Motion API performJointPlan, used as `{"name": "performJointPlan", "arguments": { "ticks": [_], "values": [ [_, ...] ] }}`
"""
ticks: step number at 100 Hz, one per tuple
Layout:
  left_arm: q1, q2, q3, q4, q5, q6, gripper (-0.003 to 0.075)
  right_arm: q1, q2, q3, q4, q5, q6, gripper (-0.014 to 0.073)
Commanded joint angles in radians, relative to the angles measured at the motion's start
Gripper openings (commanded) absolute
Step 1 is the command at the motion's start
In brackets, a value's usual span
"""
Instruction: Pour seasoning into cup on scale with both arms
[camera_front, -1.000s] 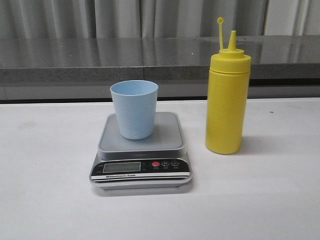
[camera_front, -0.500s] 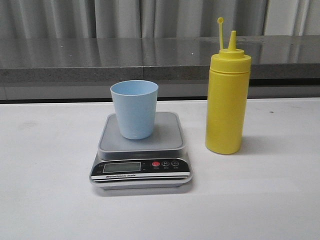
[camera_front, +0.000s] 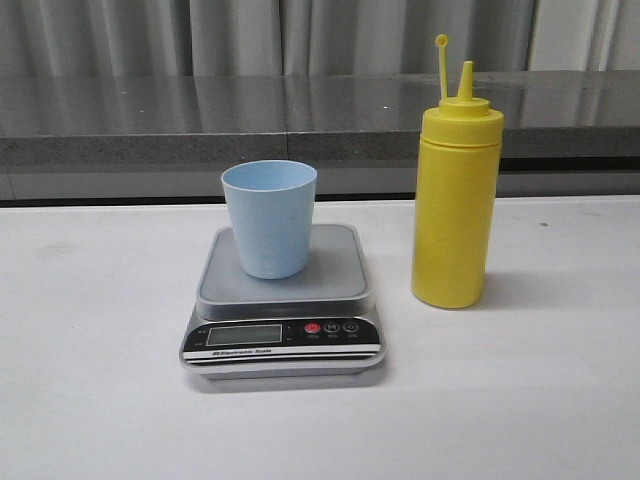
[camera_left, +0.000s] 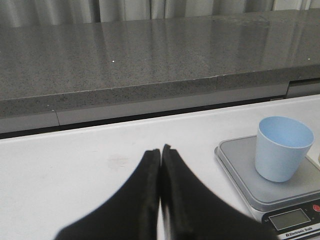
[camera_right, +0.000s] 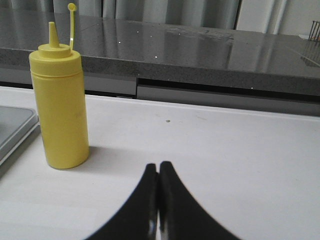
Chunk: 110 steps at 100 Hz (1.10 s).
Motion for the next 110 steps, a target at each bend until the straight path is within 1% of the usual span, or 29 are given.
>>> {"name": "performJointPlan", "arguments": {
  "ticks": [1,70,77,89,110],
  "values": [
    [0.002,0.007,-0.029,-0.002,-0.085,-0.009,-0.0018,-0.008,-0.016,0.0,0.0,-0.088,-0.013,-0.012],
    [0.002,0.007,-0.029,-0.002,-0.085,-0.009,-0.0018,-0.008,-0.016,0.0,0.0,-0.088,-0.013,-0.012],
    [0.002,0.005,-0.029,0.035,-0.088,-0.009,-0.0018,-0.008,-0.016,0.0,0.0,-0.088,-0.013,-0.012],
    [0.002,-0.032,-0.017,0.082,-0.099,-0.009,-0.0018,-0.008,-0.016,0.0,0.0,-0.088,-0.013,-0.012],
    [0.019,-0.169,0.065,0.092,-0.099,-0.007,-0.0018,-0.008,-0.016,0.0,0.0,-0.088,-0.013,-0.012]
  ]
}}
